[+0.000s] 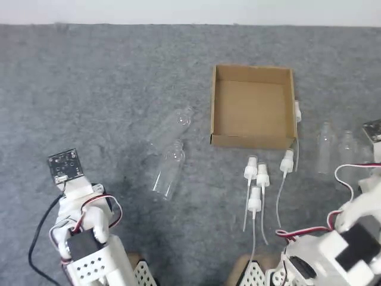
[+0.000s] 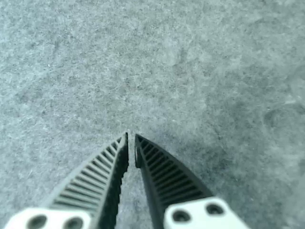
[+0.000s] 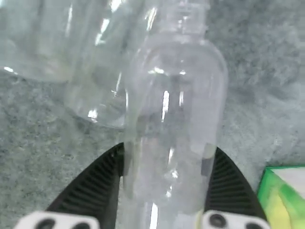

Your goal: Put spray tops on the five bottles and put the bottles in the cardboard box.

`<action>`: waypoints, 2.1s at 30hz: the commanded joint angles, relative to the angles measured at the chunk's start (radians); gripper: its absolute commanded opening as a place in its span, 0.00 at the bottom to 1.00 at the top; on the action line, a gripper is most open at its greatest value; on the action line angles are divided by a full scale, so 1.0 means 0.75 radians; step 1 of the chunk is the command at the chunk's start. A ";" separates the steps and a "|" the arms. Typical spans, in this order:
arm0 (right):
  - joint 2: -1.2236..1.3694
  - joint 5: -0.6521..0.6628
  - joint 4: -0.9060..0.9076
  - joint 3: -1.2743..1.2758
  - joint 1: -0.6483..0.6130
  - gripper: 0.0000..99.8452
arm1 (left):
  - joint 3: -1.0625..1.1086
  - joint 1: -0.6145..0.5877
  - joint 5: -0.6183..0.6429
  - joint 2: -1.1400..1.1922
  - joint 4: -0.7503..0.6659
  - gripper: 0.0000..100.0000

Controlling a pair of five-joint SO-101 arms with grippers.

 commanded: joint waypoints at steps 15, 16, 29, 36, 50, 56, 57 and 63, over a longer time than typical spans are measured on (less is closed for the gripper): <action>0.062 -0.065 -0.009 -0.104 0.011 0.27 | -0.009 -0.002 -0.004 -0.020 0.004 0.02; 0.062 -0.088 0.007 -0.125 0.011 0.27 | -0.009 -0.002 -0.004 -0.020 0.004 0.02; 0.062 -0.530 0.654 -0.798 -0.412 0.18 | -0.009 -0.002 -0.004 -0.020 0.004 0.02; 0.062 -0.796 0.789 -0.921 -0.842 0.06 | -0.009 -0.002 -0.006 -0.020 0.004 0.02; 0.077 -1.056 0.275 -0.583 -1.402 0.06 | -0.009 -0.006 -0.006 -0.020 0.004 0.02; 0.077 -1.047 0.075 -0.362 -1.398 0.06 | -0.009 -0.006 -0.006 -0.020 0.004 0.02; 0.077 -1.047 0.058 -0.333 -1.400 0.06 | -0.009 -0.006 -0.006 -0.020 0.004 0.02; 0.077 -1.047 0.017 -0.219 -1.404 0.06 | -0.009 -0.006 -0.006 -0.020 0.004 0.02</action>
